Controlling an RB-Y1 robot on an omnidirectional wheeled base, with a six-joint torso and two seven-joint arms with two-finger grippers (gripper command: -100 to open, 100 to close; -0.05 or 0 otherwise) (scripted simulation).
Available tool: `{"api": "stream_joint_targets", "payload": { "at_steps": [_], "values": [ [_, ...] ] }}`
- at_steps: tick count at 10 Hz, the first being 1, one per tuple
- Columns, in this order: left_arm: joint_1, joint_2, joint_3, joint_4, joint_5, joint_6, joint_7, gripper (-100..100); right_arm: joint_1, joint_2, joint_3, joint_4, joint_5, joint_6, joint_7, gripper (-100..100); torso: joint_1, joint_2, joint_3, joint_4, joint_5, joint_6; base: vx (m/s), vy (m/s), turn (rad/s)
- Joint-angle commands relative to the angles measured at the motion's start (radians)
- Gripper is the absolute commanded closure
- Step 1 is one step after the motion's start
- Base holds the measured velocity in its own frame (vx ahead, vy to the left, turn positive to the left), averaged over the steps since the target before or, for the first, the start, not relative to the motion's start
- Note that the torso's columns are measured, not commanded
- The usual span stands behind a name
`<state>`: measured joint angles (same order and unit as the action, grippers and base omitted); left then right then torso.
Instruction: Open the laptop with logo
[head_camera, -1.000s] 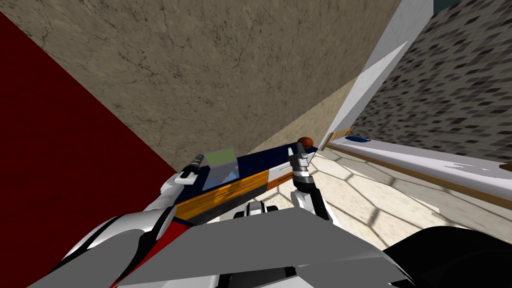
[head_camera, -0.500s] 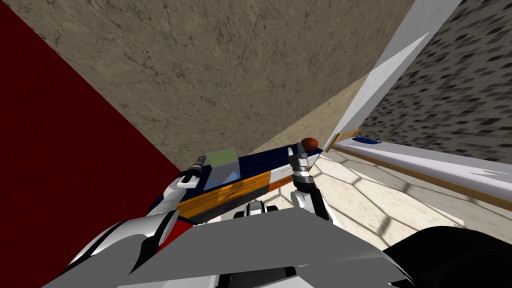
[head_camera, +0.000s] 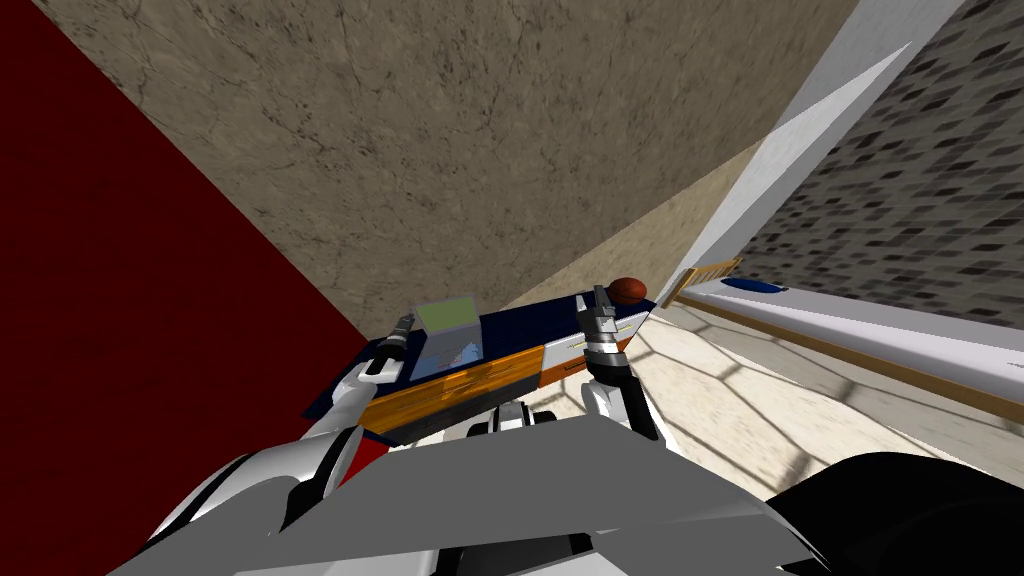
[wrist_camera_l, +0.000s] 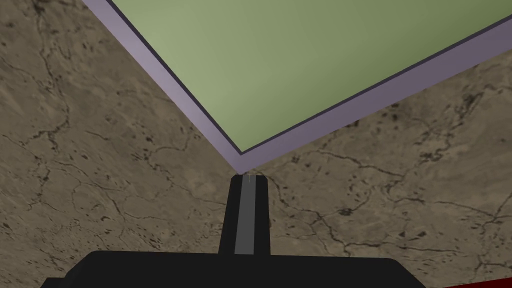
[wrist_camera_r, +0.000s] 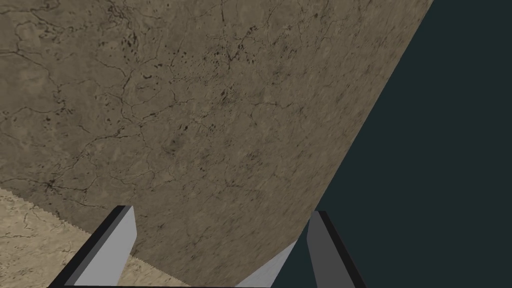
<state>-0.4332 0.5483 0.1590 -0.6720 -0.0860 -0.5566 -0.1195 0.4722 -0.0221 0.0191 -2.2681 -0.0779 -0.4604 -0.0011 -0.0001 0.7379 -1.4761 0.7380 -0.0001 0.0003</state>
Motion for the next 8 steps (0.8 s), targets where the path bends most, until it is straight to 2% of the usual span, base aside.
{"api": "stream_joint_targets", "payload": {
  "at_steps": [1,2,3,4,6,7,8],
  "values": [
    [0.036,-0.032,0.022,-0.026,0.003,-0.073,-0.03,100,0.0,0.0,0.0,0.0,0.0,0.0,0.0,0,0.0,0.0,0.0,0.0,0.0,-0.001,0.037,-0.011,0.067],
    [0.061,-0.059,0.04,-0.036,0.005,-0.112,-0.056,100,0.0,0.0,0.0,0.0,0.0,0.0,0.0,0,0.0,0.0,0.0,0.0,0.0,0.0,0.042,-0.006,0.092],
    [0.061,-0.059,0.04,-0.036,0.005,-0.134,-0.056,100,0.0,0.0,0.0,0.0,0.0,0.0,0.0,0,0.0,0.0,0.0,0.0,0.0,-0.001,0.036,-0.007,0.06],
    [0.087,-0.086,0.059,-0.046,0.007,-0.159,-0.082,100,0.0,0.0,0.0,0.0,0.0,0.0,0.0,0,0.0,0.0,0.0,0.0,0.0,0.0,0.042,-0.005,0.131],
    [0.087,-0.086,0.059,-0.046,0.007,-0.195,-0.082,100,0.0,0.0,0.0,0.0,0.0,0.0,0.0,0,0.0,0.0,0.0,0.0,0.0,0.0,0.024,-0.006,0.026],
    [0.112,-0.112,0.077,-0.056,0.009,-0.232,-0.108,100,0.0,0.0,0.0,0.0,0.0,0.0,0.0,0,0.0,0.001,0.001,0.0,0.0,0.0,0.033,-0.007,0.115],
    [0.112,-0.112,0.077,-0.056,0.009,-0.255,-0.108,100,0.0,0.0,0.0,0.0,0.0,0.0,0.0,0,0.0,0.0,0.0,0.0,0.0,-0.001,0.033,-0.013,0.075]
  ]
}}
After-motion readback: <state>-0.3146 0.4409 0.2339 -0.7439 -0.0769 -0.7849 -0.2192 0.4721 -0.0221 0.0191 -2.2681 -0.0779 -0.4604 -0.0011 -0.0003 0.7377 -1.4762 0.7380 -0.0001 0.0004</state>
